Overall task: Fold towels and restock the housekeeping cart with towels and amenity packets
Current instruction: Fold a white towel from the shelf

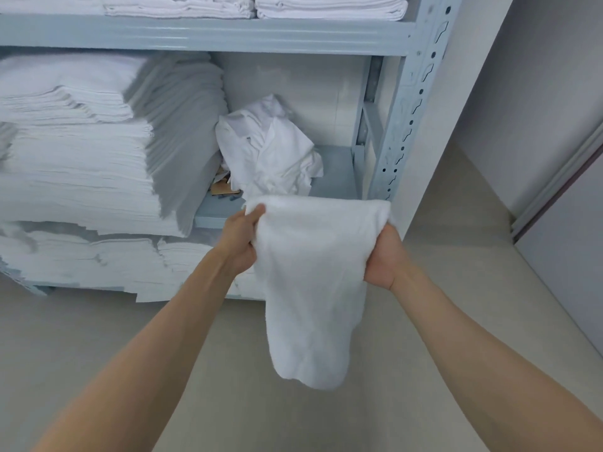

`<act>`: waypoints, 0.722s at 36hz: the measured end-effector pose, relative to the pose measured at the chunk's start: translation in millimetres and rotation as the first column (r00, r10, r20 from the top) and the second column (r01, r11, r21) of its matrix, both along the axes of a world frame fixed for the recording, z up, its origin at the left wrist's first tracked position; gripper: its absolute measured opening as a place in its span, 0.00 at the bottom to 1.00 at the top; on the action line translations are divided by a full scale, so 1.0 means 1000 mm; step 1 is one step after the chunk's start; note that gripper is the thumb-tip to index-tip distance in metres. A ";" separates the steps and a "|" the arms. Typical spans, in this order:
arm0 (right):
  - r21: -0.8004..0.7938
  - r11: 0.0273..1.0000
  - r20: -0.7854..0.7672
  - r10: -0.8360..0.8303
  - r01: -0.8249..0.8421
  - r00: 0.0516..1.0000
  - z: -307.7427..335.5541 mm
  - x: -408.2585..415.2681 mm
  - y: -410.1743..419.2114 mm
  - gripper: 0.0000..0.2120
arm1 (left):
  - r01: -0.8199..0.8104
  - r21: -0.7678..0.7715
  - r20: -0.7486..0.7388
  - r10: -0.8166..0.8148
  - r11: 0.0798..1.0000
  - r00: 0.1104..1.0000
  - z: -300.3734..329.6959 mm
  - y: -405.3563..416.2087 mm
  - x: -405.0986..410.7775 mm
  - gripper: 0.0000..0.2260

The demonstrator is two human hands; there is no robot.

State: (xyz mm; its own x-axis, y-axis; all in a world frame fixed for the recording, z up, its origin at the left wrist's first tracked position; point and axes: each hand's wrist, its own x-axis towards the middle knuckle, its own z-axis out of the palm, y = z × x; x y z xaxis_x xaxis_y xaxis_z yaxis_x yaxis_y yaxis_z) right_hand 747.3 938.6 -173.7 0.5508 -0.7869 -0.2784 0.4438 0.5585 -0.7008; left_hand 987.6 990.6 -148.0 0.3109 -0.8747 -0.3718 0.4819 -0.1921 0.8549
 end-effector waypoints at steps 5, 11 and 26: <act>0.022 0.993 -0.045 0.113 -0.112 0.993 -0.002 -0.020 0.006 0.25 | -0.065 0.021 -0.247 0.068 0.998 0.966 0.009 -0.004 -0.007 0.11; -0.039 0.996 -0.058 0.079 -0.081 0.995 -0.002 -0.030 0.011 0.24 | -0.152 -0.037 -0.401 0.125 0.988 0.907 0.019 -0.005 -0.009 0.15; 0.063 0.997 -0.121 -0.033 0.041 0.992 -0.026 -0.051 0.002 0.32 | -0.155 0.124 0.119 0.141 0.980 0.983 0.017 -0.001 0.018 0.13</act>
